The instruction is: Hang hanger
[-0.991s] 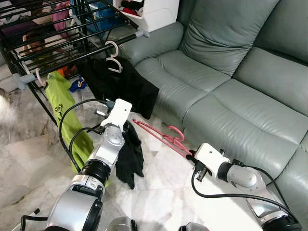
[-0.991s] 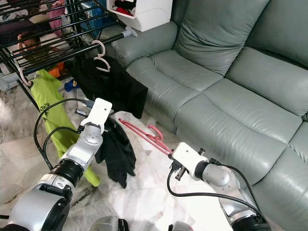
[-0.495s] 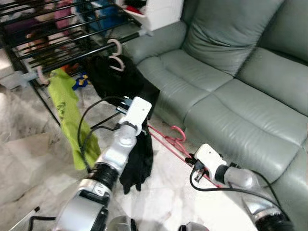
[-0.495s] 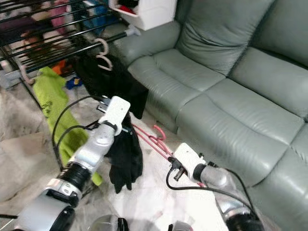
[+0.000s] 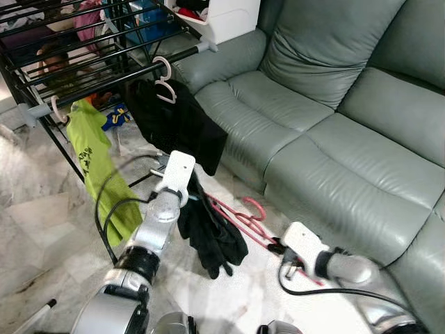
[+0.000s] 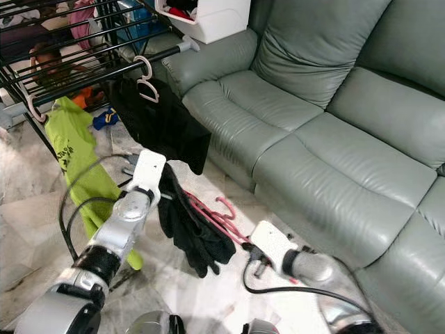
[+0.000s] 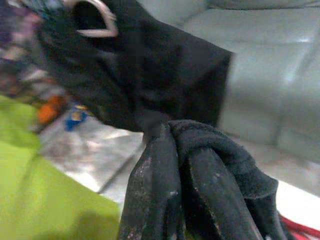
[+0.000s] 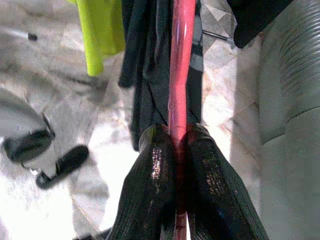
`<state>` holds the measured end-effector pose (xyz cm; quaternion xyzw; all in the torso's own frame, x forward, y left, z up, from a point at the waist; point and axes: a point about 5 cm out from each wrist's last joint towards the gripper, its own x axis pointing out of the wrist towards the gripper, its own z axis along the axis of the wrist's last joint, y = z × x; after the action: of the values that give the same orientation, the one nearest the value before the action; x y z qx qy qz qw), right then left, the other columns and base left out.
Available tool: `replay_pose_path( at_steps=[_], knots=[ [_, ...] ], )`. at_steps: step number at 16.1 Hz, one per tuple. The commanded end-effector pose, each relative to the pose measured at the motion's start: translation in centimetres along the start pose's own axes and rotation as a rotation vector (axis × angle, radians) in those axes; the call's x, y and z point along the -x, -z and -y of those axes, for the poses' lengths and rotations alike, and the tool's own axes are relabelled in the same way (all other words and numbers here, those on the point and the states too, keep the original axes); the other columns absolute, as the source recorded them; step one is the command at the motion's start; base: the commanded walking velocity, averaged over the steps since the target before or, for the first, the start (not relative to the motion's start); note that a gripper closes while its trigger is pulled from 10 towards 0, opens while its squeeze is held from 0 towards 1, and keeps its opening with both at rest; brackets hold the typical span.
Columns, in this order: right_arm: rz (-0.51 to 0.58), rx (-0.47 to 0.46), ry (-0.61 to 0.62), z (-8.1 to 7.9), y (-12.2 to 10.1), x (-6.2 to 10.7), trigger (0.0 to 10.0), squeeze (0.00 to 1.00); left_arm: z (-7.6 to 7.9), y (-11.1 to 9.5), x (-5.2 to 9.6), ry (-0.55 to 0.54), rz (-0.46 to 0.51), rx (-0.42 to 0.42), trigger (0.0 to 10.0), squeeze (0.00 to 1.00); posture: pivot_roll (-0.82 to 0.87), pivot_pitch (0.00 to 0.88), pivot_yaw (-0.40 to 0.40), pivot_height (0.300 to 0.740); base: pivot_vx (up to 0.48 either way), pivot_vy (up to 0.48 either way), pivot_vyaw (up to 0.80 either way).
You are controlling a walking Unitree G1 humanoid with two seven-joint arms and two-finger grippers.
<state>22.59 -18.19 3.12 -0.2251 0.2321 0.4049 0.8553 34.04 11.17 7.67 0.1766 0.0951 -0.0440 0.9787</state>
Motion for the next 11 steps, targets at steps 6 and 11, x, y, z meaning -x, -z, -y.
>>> replay_pose_path(
  at_steps=[6,11],
  knots=[
    [-0.012,0.088,-0.095,-1.4,-1.0,1.1,10.0,0.00,-2.7,-3.0,-1.5,-0.196,-0.005,-0.014,10.0,0.00,-0.05,0.000,0.075,0.740,0.000,0.000,0.00],
    [0.034,0.065,0.065,0.2,-1.8,-0.6,10.0,0.00,-2.7,-3.3,-1.0,-0.184,-0.025,-0.016,10.0,0.00,-0.03,0.000,0.081,0.740,0.000,0.000,0.00]
  ],
)
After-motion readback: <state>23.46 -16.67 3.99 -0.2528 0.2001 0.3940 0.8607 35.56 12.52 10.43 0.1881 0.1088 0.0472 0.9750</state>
